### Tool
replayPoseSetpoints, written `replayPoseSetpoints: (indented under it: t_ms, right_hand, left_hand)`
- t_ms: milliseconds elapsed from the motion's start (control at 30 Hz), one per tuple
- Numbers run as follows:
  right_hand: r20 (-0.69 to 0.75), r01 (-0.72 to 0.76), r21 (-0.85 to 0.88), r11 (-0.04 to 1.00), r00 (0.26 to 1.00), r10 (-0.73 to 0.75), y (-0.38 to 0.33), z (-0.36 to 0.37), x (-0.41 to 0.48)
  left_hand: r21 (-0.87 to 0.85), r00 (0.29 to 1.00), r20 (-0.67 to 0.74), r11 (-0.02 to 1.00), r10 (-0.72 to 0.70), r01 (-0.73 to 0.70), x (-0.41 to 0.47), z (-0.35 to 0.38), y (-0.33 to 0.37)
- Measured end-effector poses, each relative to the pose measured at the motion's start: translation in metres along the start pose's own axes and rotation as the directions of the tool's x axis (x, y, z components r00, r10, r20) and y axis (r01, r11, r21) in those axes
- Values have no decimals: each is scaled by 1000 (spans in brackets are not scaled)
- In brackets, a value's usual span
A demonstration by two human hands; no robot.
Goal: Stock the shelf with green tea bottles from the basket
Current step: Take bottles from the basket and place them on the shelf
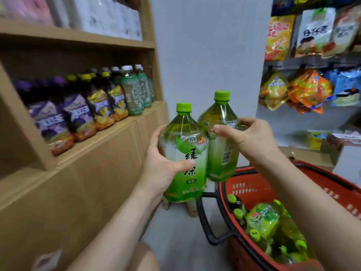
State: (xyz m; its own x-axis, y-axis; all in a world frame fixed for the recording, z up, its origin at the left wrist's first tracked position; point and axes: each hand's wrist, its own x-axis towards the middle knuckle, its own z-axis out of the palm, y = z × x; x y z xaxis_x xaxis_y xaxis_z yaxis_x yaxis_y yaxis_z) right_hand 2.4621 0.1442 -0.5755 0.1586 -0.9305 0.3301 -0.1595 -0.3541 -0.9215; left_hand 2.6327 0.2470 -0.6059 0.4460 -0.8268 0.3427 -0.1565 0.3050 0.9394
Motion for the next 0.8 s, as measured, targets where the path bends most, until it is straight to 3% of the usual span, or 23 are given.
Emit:
replayPoseSetpoints:
  t_ms: [167,400,567,667,800]
  right_hand:
    - [294,28,265,964,949,-109,-56,66,-33]
    - [524,33,405,914,811,-261,-122,173,-79]
    - [633,-25,458,888,711,-307,-158,261,-108]
    - [658,4,420,908,687,-307,-164,304,-121]
    - [708,-5,435,901,620,-338,-161,345,-128]
  left_hand:
    - [38,932,-360,999,43,-31,-58,-86,51]
    - [203,684,-717,979,135,20,-126,-196,90]
    - [314,495,-837,946,233,86,-141,-269,107]
    - [429,482,-826,880,291,204,-146,-309,107]
    - [432,495,-832,854,252,292,-149,-350,103]
